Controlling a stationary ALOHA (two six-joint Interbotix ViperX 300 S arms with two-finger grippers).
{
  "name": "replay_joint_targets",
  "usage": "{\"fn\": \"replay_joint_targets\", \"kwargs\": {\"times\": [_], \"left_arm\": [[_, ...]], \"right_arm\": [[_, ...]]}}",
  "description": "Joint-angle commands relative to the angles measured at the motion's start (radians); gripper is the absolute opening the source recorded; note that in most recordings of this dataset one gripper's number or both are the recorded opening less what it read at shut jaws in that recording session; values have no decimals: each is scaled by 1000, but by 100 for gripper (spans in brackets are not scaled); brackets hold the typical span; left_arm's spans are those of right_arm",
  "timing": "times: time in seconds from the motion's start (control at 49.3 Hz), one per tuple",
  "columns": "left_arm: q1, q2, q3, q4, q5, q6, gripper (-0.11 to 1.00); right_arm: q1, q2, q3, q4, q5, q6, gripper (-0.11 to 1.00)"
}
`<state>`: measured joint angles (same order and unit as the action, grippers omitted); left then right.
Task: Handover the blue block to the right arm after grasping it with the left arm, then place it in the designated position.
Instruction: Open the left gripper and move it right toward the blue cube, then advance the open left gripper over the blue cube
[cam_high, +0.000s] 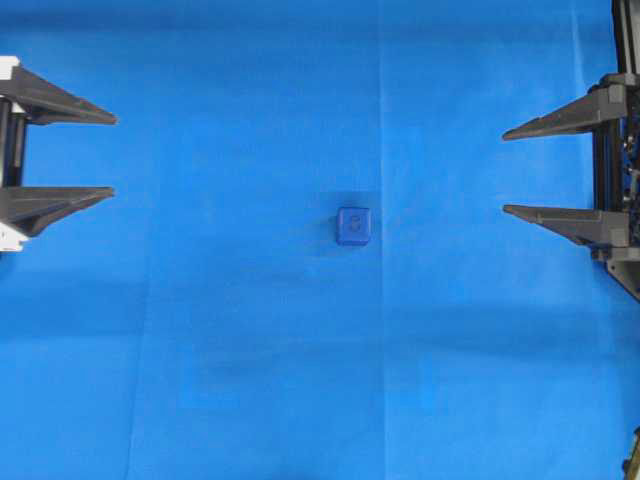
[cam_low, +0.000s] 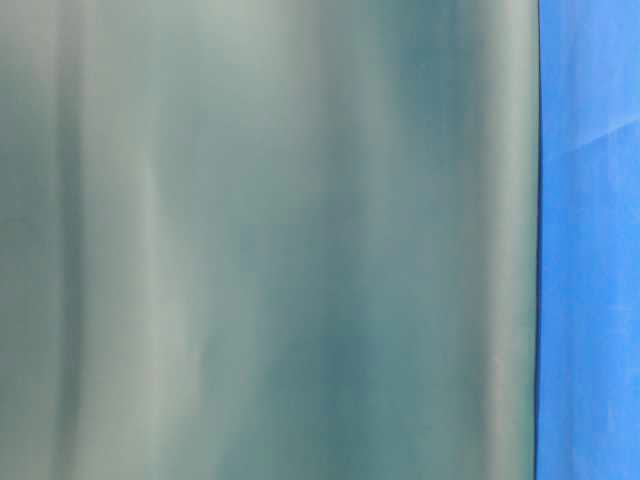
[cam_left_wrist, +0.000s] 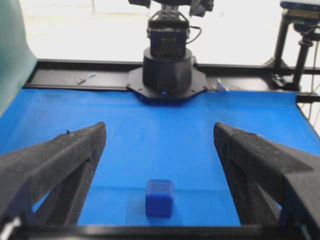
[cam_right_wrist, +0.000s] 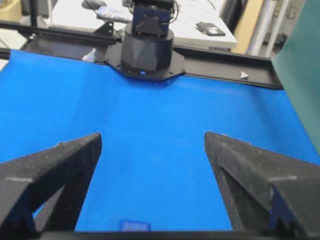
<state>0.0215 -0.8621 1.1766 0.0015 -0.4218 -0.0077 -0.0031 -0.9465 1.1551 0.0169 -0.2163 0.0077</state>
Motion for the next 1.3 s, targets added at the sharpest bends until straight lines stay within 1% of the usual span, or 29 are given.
{"fn": "replay_joint_targets", "kwargs": {"times": [0.0,0.162,0.304,0.487,0.71,0.892,1.055,1.278], "left_arm": [[5,61,-41,2,-51,2,91],[5,195,-100,2,-112,3,91],[5,328,-179,2,-147,5,91],[5,505,-321,2,-158,5,91],[5,664,-486,2,-146,5,91],[5,747,-583,2,-110,5,91],[5,781,-638,2,-80,5,91],[5,790,-649,2,-60,6,91]], "right_arm": [[-3,3,-29,3,-6,2,96],[-5,2,-29,3,-5,2,96],[-5,3,-29,2,-5,2,96],[-5,2,-29,3,-5,2,96],[-5,2,-28,3,-5,2,96],[-8,2,-28,3,-5,2,96],[-15,3,-28,3,-5,2,96],[-23,5,-28,3,-5,2,96]]}}
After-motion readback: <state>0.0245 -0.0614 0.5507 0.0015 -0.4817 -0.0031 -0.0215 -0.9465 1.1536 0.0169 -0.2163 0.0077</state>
